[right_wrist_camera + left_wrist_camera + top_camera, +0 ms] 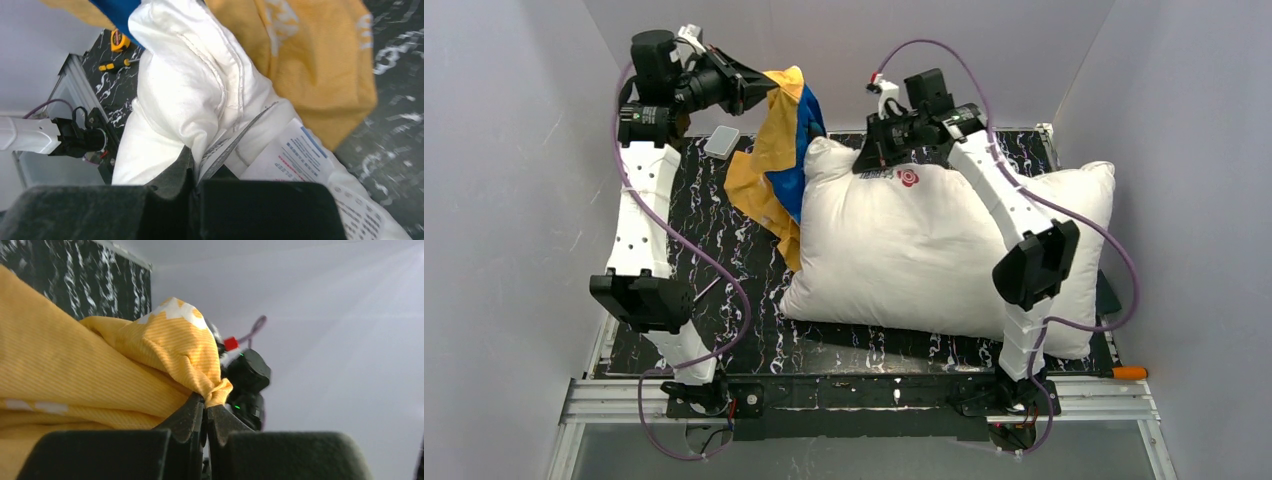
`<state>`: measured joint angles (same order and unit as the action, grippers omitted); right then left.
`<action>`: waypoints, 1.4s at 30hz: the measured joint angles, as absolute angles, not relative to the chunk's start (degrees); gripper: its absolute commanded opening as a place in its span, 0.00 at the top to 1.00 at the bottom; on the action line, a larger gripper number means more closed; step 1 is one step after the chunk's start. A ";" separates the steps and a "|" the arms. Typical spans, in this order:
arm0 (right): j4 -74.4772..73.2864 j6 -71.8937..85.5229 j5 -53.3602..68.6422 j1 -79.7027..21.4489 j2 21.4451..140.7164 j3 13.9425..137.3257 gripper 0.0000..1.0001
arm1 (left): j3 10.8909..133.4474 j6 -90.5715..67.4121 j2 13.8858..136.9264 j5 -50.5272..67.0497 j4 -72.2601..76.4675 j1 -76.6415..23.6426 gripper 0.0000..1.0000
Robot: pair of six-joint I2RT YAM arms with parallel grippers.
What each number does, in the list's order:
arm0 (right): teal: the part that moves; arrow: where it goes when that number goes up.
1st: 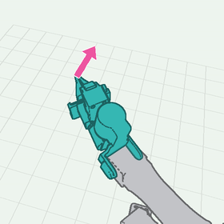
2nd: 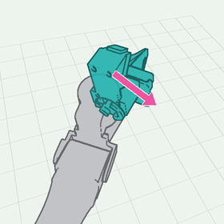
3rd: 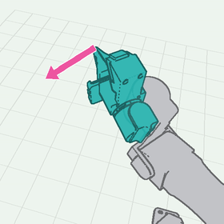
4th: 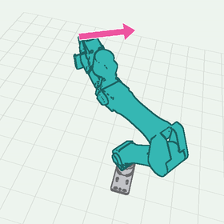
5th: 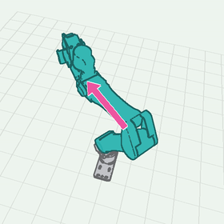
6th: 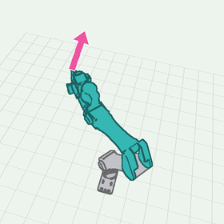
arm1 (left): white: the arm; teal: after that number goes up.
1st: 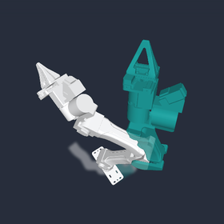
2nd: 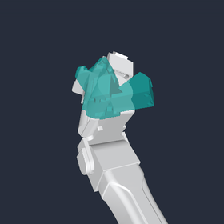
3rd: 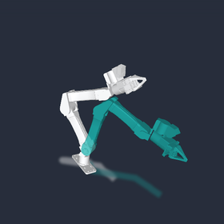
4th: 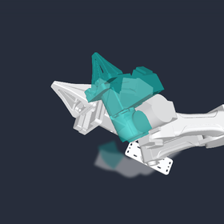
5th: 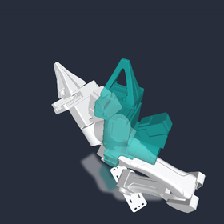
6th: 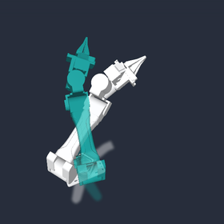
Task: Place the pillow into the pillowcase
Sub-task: Stuff the pillow into the pillowcase.
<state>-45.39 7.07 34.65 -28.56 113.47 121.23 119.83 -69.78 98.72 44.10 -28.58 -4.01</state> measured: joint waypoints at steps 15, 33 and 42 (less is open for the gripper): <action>-55.79 9.93 3.60 -23.11 91.39 134.98 0.99 | 138.19 -43.18 102.32 18.17 -48.51 -3.49 1.00; -55.20 13.98 3.79 -23.11 92.88 136.11 0.99 | 139.57 -35.81 115.26 4.01 -62.72 -6.50 1.00; -47.00 20.53 15.68 -24.53 95.64 134.82 0.99 | 139.57 -37.08 120.20 8.10 -65.41 -6.39 1.00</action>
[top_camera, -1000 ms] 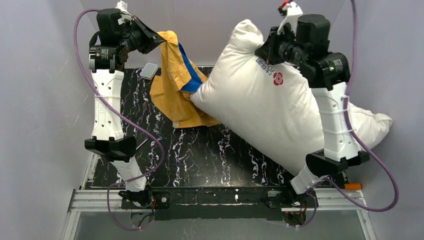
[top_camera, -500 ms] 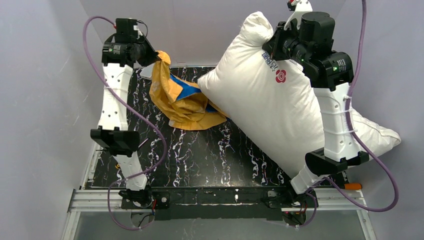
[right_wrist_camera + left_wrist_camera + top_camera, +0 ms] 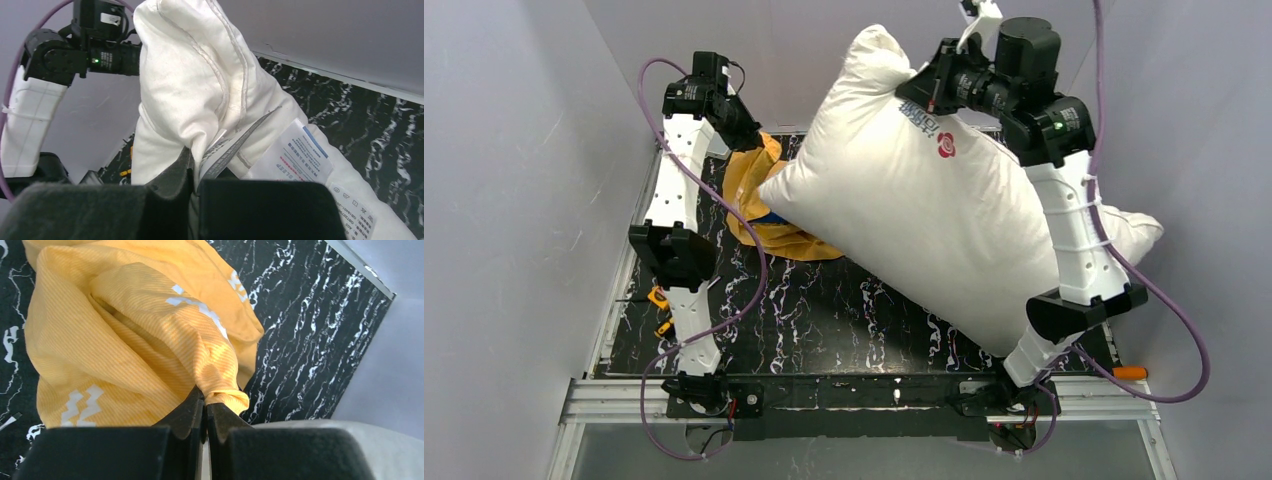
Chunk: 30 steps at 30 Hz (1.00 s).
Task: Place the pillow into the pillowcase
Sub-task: Stuff the pillow into the pillowcase.
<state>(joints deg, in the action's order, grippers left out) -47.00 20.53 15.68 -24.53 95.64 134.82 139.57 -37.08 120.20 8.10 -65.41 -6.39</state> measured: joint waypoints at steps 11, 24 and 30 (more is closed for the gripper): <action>-35.99 22.04 15.70 -37.08 104.73 133.58 0.99 | 139.04 -37.23 115.52 11.35 -65.17 -6.39 1.00; -38.17 11.66 0.71 -36.86 102.85 133.23 0.99 | 139.33 -36.60 109.80 10.33 -64.99 -5.91 1.00; -38.63 8.27 -3.07 -36.86 102.45 133.25 0.99 | 139.48 -36.56 109.80 10.33 -64.86 -5.67 1.00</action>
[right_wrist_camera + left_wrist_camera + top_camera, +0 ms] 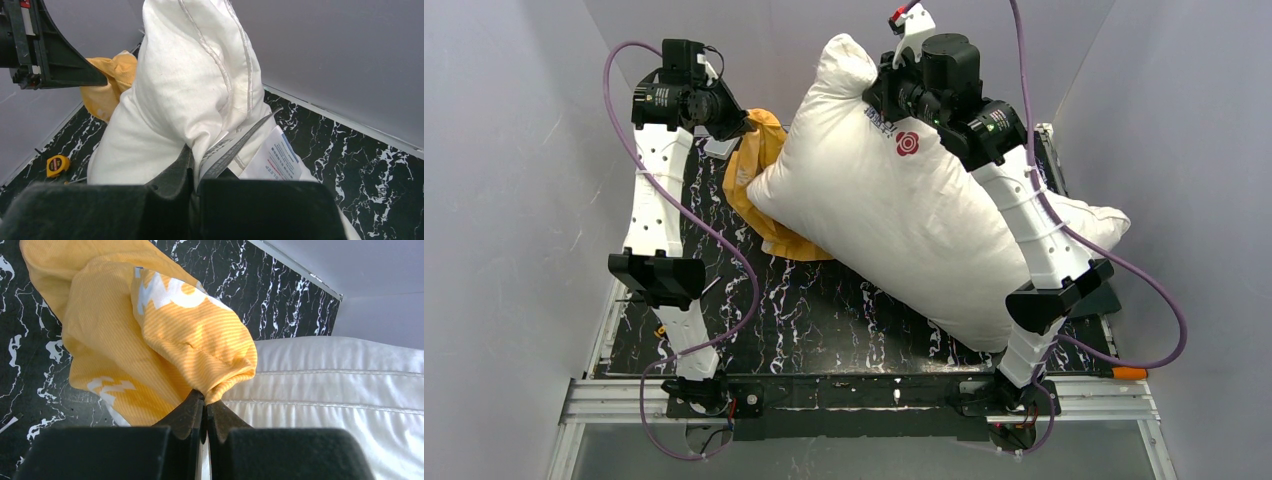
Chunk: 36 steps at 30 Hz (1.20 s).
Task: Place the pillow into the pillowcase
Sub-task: Stuff the pillow into the pillowcase.
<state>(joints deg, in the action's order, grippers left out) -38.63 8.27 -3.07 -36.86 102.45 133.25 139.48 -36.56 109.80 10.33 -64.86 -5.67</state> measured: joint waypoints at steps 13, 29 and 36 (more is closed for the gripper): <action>-38.92 3.53 -7.90 -36.86 100.90 133.34 0.99 | 139.79 -35.48 109.78 9.96 -63.40 -5.23 1.00; -35.48 7.07 -4.80 -40.73 99.61 128.60 0.99 | 139.76 -43.99 109.01 17.67 -56.75 -4.99 1.00; -36.05 2.17 -14.31 -53.34 101.14 126.87 0.99 | 139.50 -53.87 103.55 20.03 -48.14 -4.99 1.00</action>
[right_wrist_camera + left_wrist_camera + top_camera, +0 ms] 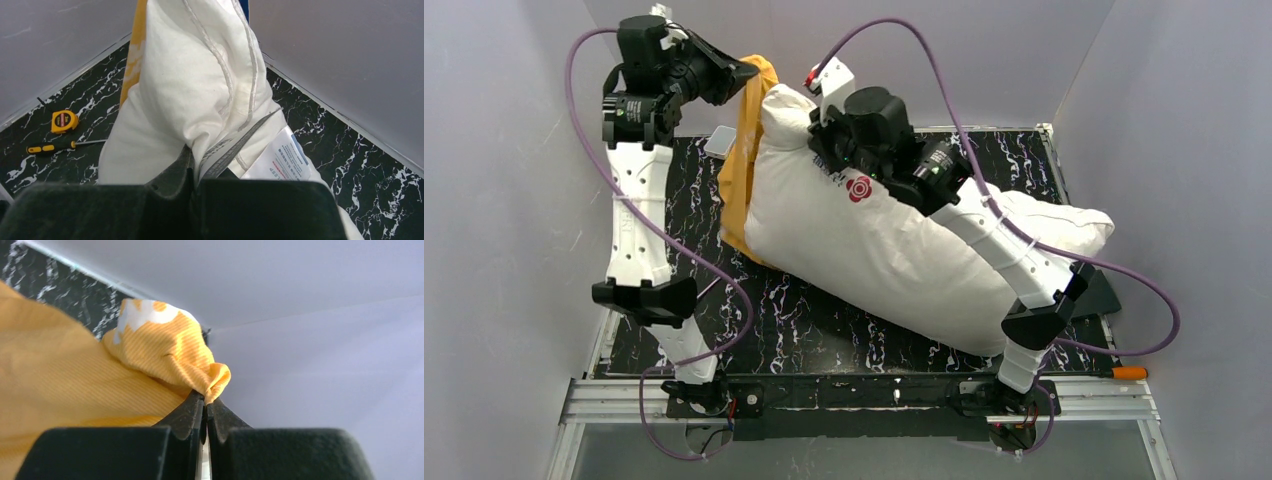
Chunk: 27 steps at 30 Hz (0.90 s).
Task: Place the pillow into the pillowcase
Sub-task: Stuff the pillow into the pillowcase.
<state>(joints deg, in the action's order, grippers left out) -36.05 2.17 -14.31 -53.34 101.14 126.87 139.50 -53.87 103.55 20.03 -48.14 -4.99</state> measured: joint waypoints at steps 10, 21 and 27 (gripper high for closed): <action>-35.68 -5.43 -26.09 -56.01 102.00 129.75 0.99 | 134.87 -60.71 92.20 19.92 -39.13 -4.99 1.00; -28.16 -12.23 -29.39 -55.57 102.50 133.82 0.99 | 122.43 -61.84 85.25 21.52 -36.16 -4.99 1.00; -23.29 -12.27 -26.96 -55.55 102.50 131.96 0.99 | 122.76 -63.64 87.31 23.03 -36.05 -5.48 1.00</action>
